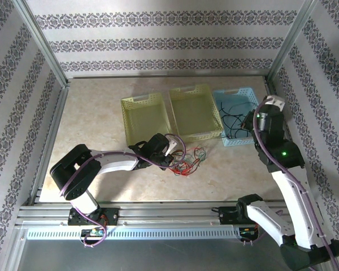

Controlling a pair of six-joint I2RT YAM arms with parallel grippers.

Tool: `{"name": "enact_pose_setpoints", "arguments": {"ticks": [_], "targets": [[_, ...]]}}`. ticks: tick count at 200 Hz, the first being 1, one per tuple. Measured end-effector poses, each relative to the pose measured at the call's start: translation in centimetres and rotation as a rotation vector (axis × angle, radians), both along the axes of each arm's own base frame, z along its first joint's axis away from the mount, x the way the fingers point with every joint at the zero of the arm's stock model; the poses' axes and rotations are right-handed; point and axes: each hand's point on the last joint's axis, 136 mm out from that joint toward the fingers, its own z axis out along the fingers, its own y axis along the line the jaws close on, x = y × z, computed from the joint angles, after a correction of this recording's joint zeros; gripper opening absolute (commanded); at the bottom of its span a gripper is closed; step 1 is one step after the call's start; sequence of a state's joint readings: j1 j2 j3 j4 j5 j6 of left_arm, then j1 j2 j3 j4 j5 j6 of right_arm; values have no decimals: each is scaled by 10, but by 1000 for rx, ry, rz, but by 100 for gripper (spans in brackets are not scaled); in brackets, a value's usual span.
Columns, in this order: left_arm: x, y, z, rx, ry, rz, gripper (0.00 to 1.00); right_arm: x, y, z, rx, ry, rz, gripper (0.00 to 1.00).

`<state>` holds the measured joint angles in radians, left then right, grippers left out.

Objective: Untangle the cables

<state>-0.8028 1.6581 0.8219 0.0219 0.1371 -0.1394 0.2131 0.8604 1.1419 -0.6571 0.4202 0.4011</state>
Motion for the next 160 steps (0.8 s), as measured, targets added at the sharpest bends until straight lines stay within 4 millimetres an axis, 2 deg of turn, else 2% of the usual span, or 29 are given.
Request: {"name": "enact_pose_setpoints", "arguments": {"ticks": [21,41,56,76,94,114,152,160], "targets": [[0,0,0,0,0,0,0,0,-12,27,-31,-66,-36,0],[0,0,0,0,0,0,0,4,-22,43,-62,-100,-68,0],[0,0,0,0,0,0,0,12,-31,47,-86,-106,-98,0],[0,0,0,0,0,0,0,28,-46,39,-109,-79,-143,0],[0,0,0,0,0,0,0,48,-58,18,-120,-32,-179,0],[0,0,0,0,0,0,0,66,-66,-21,-120,55,-194,0],[0,0,0,0,0,0,0,88,-61,-97,-83,228,-164,0],[0,0,0,-1,-1,0,0,92,-57,-109,-66,256,-146,8]]}}
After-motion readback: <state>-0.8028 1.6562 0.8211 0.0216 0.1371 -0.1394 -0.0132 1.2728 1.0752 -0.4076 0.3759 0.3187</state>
